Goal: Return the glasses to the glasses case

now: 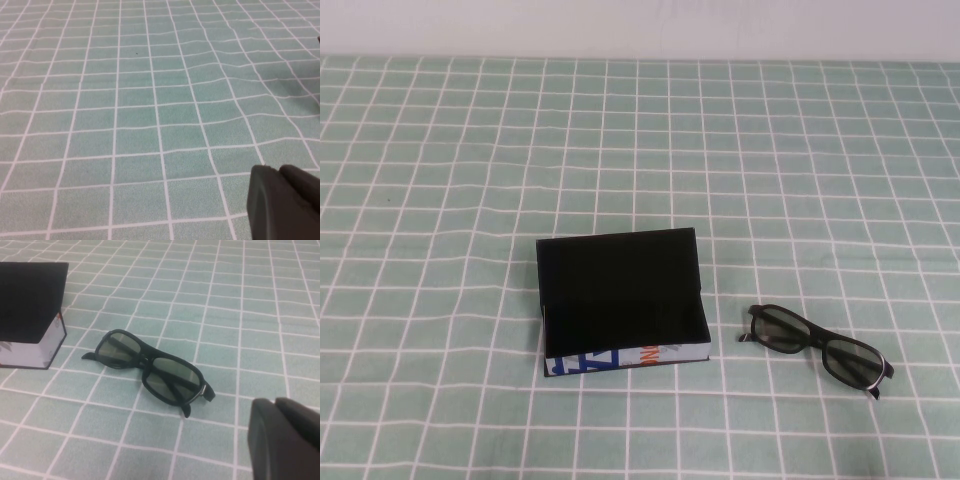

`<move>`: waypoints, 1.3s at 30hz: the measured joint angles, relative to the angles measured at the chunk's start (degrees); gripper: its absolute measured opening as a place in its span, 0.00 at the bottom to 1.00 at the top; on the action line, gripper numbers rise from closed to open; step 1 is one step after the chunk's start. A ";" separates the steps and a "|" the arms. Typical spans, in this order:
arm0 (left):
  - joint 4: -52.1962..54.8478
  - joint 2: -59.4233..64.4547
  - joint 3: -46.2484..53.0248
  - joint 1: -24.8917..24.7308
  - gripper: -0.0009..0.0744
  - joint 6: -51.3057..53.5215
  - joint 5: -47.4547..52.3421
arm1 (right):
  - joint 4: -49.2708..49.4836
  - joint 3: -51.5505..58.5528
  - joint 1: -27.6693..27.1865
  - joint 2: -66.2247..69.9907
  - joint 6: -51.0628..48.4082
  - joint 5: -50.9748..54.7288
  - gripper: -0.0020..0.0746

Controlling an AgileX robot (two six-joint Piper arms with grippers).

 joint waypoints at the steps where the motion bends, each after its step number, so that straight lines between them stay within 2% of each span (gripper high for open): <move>1: 0.00 0.00 0.00 0.00 0.01 0.00 0.00 | 0.00 0.00 0.00 0.00 0.00 -0.10 0.01; 7: 0.00 0.00 0.00 0.00 0.00 0.12 -0.24 | 0.00 0.00 0.00 0.00 0.00 -2.99 0.01; 13: 0.00 0.00 0.61 0.00 0.00 0.22 -5.12 | 0.30 0.00 0.00 0.00 0.00 -13.24 0.01; 17: -0.84 0.00 0.61 0.00 0.00 -0.32 -13.68 | 0.60 0.00 0.00 0.00 0.00 -23.15 0.01; 21: -1.24 0.00 0.61 0.00 0.01 -3.07 -26.50 | 0.84 0.00 0.00 0.00 0.00 -32.54 0.01; 25: -1.64 0.00 0.61 0.00 0.00 -6.39 -38.80 | 1.06 0.00 0.00 0.00 0.00 -36.48 0.01; 33: -1.64 0.00 0.61 0.00 0.01 -7.69 -43.22 | 1.06 0.00 0.00 0.00 0.13 -38.61 0.01; 37: -2.71 0.00 0.61 0.00 0.00 -6.87 -47.87 | 1.17 0.00 0.00 0.00 6.29 -51.51 0.01; 39: -3.07 0.00 0.61 0.00 0.00 -8.99 -54.10 | 1.31 0.00 0.00 0.00 9.66 -60.87 0.01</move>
